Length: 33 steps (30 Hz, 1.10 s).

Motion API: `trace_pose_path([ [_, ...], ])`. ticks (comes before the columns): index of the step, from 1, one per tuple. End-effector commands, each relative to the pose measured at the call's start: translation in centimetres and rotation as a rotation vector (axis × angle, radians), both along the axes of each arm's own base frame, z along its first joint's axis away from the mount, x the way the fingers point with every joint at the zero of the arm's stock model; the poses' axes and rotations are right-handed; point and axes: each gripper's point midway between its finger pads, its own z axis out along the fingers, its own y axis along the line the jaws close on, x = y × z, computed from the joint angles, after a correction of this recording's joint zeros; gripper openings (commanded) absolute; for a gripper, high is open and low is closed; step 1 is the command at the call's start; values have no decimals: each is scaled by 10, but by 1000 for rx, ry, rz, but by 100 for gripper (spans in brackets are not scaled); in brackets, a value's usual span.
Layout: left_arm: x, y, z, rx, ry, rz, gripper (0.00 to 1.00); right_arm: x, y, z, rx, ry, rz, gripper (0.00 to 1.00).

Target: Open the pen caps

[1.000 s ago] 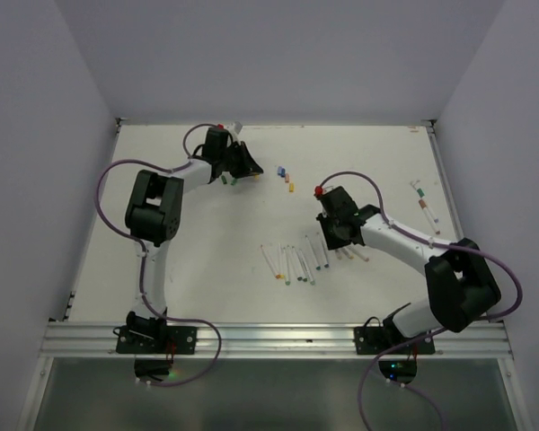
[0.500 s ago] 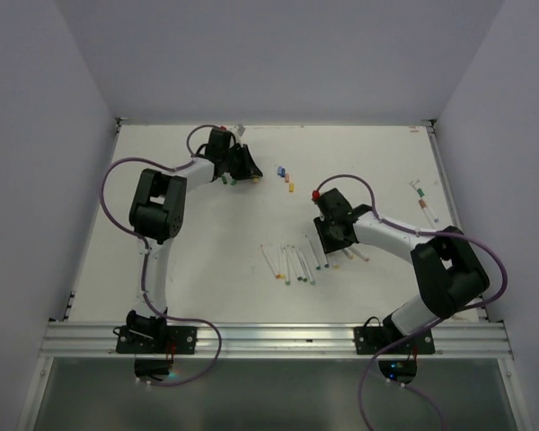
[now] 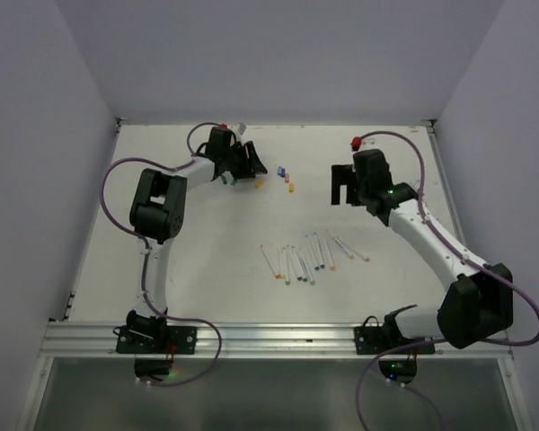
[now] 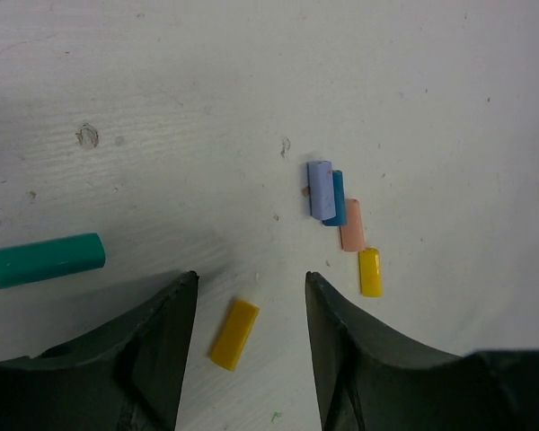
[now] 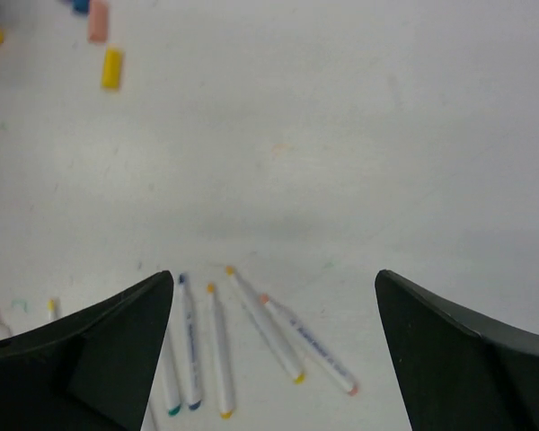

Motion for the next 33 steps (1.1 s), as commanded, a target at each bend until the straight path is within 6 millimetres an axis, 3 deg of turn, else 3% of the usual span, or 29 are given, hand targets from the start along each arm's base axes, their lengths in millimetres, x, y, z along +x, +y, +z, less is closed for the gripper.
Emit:
trace_pose_path([
  [1,12,-1,28,-9,-84,-21,56,41,-73,47,-99,-158,-219,99],
  [2,13,-2,32,-13,-95,-20,57,52,-86,51,-120,-202,-229,99],
  [3,11,-2,33,-21,-95,-24,57,57,-119,38,-149,-174,-309,98],
  [5,12,-5,45,-47,-121,-33,58,66,-156,31,-213,-175,-382,98],
  [6,12,-8,50,-71,-138,-37,58,65,-179,10,-241,-135,-411,94],
  [7,14,-10,62,-91,-173,-37,59,78,-183,10,-243,-188,-399,93],
  [9,9,-15,69,-133,-177,-49,59,69,-218,-16,-310,-157,-408,93],
  [12,8,-22,87,-174,-222,-72,59,61,-253,-44,-300,-126,-486,94],
  [16,7,-28,97,-216,-246,-90,60,62,-264,-77,-257,-61,-437,88],
  [19,3,-29,97,-235,-249,-97,60,65,-267,-83,-269,-52,-403,85],
  [24,0,-31,94,-255,-240,-109,60,66,-263,-109,-215,9,-358,82],
  [33,-3,-29,96,-258,-251,-114,61,54,-271,-131,-185,48,-365,80],
])
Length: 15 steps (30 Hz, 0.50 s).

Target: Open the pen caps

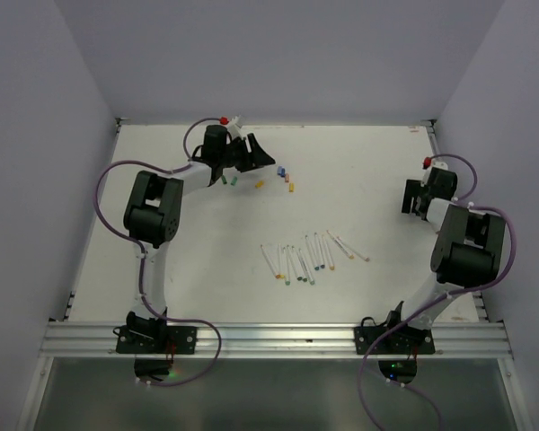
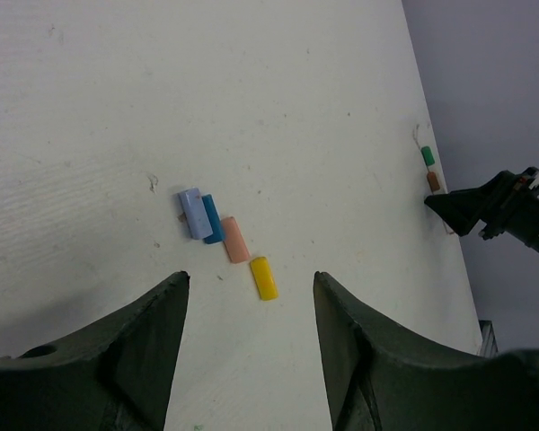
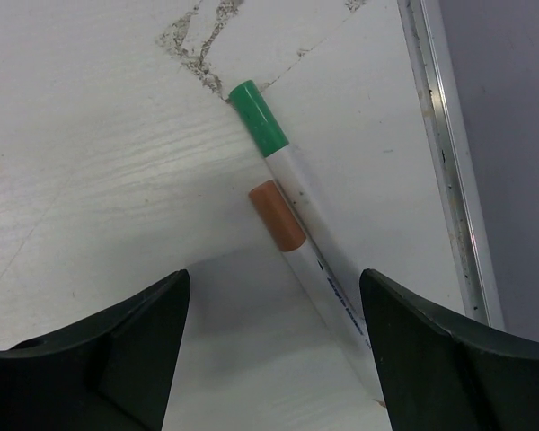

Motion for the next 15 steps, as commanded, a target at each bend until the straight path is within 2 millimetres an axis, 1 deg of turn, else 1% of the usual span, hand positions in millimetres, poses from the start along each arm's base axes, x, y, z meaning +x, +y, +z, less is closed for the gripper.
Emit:
trace_pose_path([
  [1,0,-3,39,-43,-93,-20,61,-4,3,-16,25,38,38,79],
  [6,0,-1,42,-40,-102,-18,61,-11,11,-27,53,68,64,75],
  [9,-1,-2,45,-47,-106,-22,61,-14,13,-28,58,78,78,74],
  [11,-1,-1,44,-48,-101,-21,61,-16,15,-29,61,98,90,70],
  [15,-3,-2,42,-52,-98,-28,62,-18,17,-28,64,105,107,66],
])
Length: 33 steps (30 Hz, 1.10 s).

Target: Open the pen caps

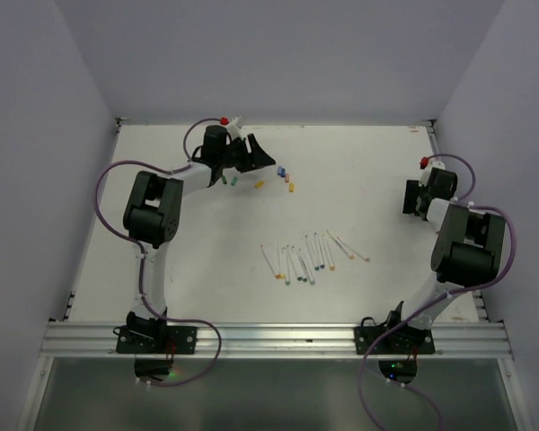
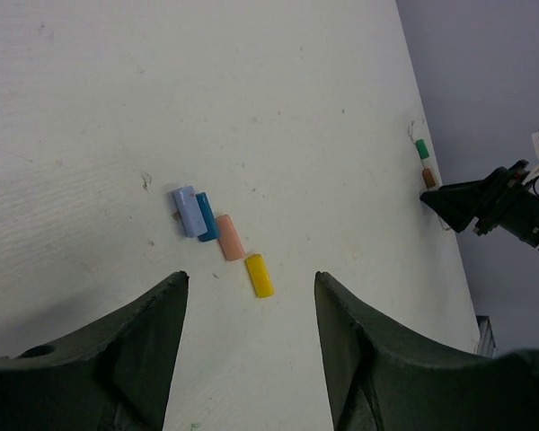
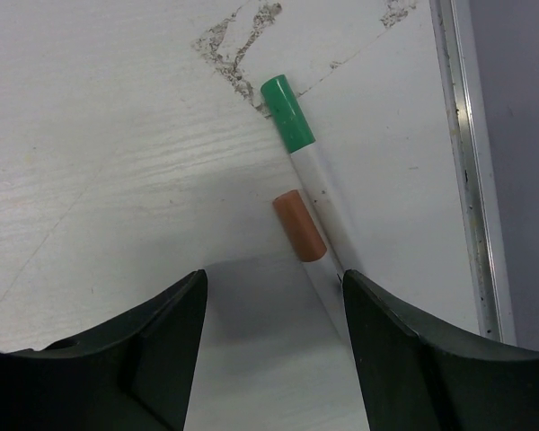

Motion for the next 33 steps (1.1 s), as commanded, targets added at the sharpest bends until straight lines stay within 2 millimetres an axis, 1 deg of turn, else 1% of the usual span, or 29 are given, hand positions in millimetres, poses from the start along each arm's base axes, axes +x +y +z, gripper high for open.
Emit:
trace_pose_path([
  [1,0,-2,42,-48,-96,-22,62,-29,12,-28,45,141,43,64],
  [2,-1,-2,42,-52,-92,-23,62,-31,13,-28,45,147,45,63],
  [4,-1,-2,44,-56,-96,-24,62,-34,11,-29,34,157,35,63],
  [8,-2,-2,46,-62,-97,-27,62,-43,9,-39,26,204,27,62],
  [10,-3,-3,49,-67,-105,-34,62,-43,9,-40,31,202,32,63],
  [12,-4,-2,48,-64,-104,-35,62,-42,6,-40,23,218,30,63],
  [13,-4,-1,48,-63,-106,-36,62,-49,6,-47,29,257,26,62],
  [14,-3,-1,48,-66,-102,-33,62,-48,3,-46,25,260,19,61],
  [15,-4,0,48,-72,-101,-37,62,-49,3,-48,28,269,19,58],
  [16,-3,0,49,-79,-105,-40,62,-51,3,-51,25,292,29,52],
  [18,-4,1,49,-82,-109,-36,62,-49,3,-50,28,293,37,43],
  [19,-3,2,49,-82,-108,-33,62,-48,2,-49,29,289,35,36],
  [24,-4,2,48,-90,-107,-35,62,-42,6,-46,50,281,46,31],
  [25,-4,1,50,-92,-110,-38,62,-44,7,-46,56,292,44,28],
  [27,-4,2,51,-96,-111,-35,62,-41,6,-47,60,298,37,25],
  [28,-4,2,52,-97,-112,-36,62,-43,6,-48,66,312,38,19],
  [29,-4,3,51,-94,-114,-34,62,-39,5,-46,65,311,40,17],
  [30,-5,3,54,-95,-118,-33,62,-40,4,-48,65,321,38,13],
  [31,-5,3,52,-92,-118,-32,62,-43,3,-49,62,342,39,5],
  [32,-5,4,51,-92,-113,-30,62,-39,3,-46,59,337,43,1],
  [33,-5,4,52,-96,-117,-31,62,-38,3,-44,61,331,43,0],
])
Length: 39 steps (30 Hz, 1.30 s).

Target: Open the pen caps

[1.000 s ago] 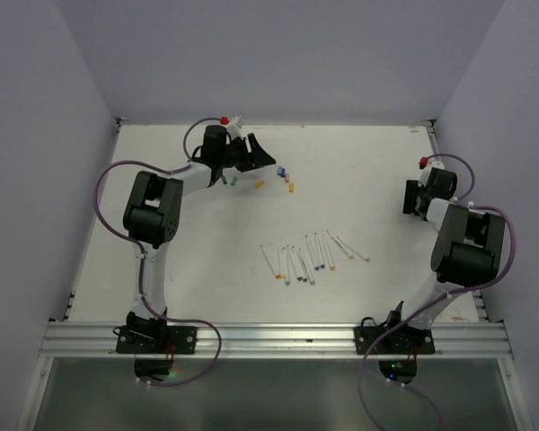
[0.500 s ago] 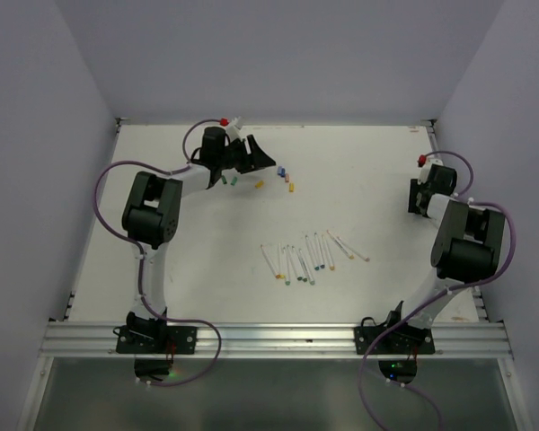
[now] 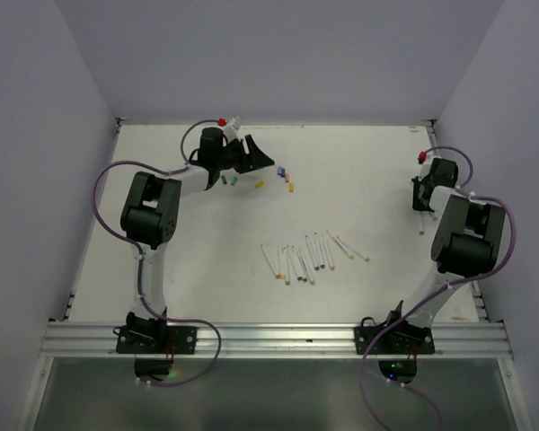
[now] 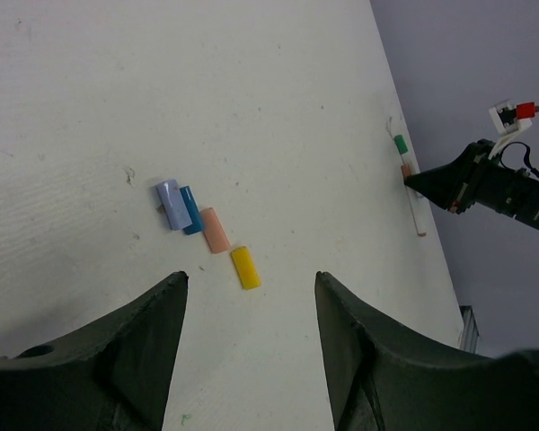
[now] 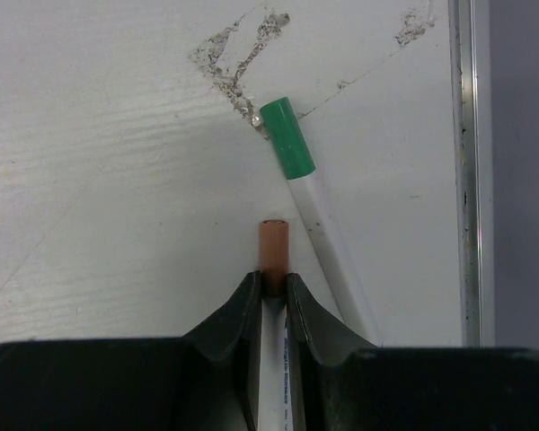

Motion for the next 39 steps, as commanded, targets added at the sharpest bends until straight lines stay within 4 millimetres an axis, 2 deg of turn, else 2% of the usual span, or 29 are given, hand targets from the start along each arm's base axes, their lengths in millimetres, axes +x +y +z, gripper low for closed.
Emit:
trace_pose_path([
  [1,2,3,43,-49,-93,-4,62,-43,16,-37,85,205,19,0],
  [3,2,2,42,-55,-95,-7,62,-37,29,-30,68,189,71,0],
  [4,0,1,39,-60,-85,-9,62,-30,43,-28,40,190,122,0],
  [7,-4,1,36,-69,-78,-15,62,-24,62,-27,-31,234,184,0],
  [8,-5,1,40,-73,-84,-16,62,-13,72,-20,-55,222,200,0],
  [13,-11,1,46,-88,-93,-15,63,8,98,3,-6,174,164,0],
  [18,-13,-3,53,-100,-100,-19,63,4,126,5,53,209,185,0],
  [19,-15,-7,54,-104,-98,-25,63,2,131,4,78,210,184,4],
  [20,-16,-9,54,-110,-98,-28,63,1,135,3,103,207,182,11],
  [21,-16,-10,55,-113,-98,-32,63,0,135,7,113,197,169,23],
  [23,-19,-16,57,-116,-92,-45,63,-2,140,9,141,183,146,31],
  [24,-21,-20,58,-116,-97,-55,63,-3,141,14,155,170,136,43],
  [29,-25,-24,62,-94,-101,-58,63,-23,138,13,147,215,110,48],
  [32,-27,-24,66,-97,-105,-59,63,-42,137,6,139,267,107,46],
  [33,-29,-26,68,-97,-108,-64,63,-51,135,3,130,301,104,43],
  [35,-30,-27,70,-96,-110,-61,63,-57,130,2,105,318,88,39],
  [37,-35,-33,74,-101,-115,-78,63,-60,129,1,107,319,87,19],
  [38,-37,-35,76,-109,-121,-92,63,-60,130,2,107,313,91,3],
  [39,-42,-39,77,-119,-123,-110,63,-55,131,4,107,290,100,0],
])
